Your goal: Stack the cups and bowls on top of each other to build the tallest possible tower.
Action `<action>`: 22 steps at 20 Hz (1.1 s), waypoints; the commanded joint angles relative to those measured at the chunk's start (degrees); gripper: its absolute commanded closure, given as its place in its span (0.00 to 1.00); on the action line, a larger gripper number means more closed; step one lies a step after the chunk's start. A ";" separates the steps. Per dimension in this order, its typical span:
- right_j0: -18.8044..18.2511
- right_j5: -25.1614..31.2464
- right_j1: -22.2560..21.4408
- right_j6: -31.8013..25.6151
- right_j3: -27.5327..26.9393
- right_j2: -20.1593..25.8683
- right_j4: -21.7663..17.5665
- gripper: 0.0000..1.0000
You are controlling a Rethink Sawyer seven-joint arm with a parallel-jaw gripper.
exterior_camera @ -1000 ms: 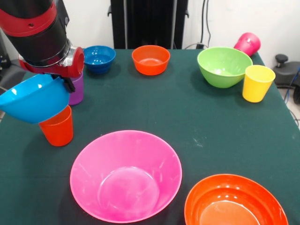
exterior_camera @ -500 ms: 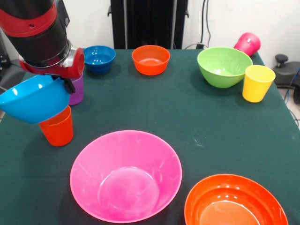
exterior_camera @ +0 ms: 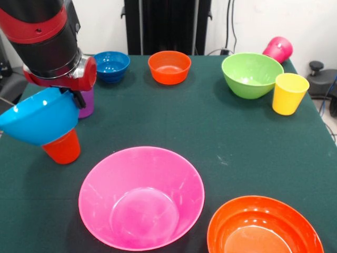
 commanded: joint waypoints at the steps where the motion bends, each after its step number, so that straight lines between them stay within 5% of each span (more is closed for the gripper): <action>1: 0.30 -4.02 -0.36 -17.20 5.14 3.32 -4.99 1.00; 22: 0.73 -3.95 -0.17 -16.67 4.76 3.60 -5.47 1.00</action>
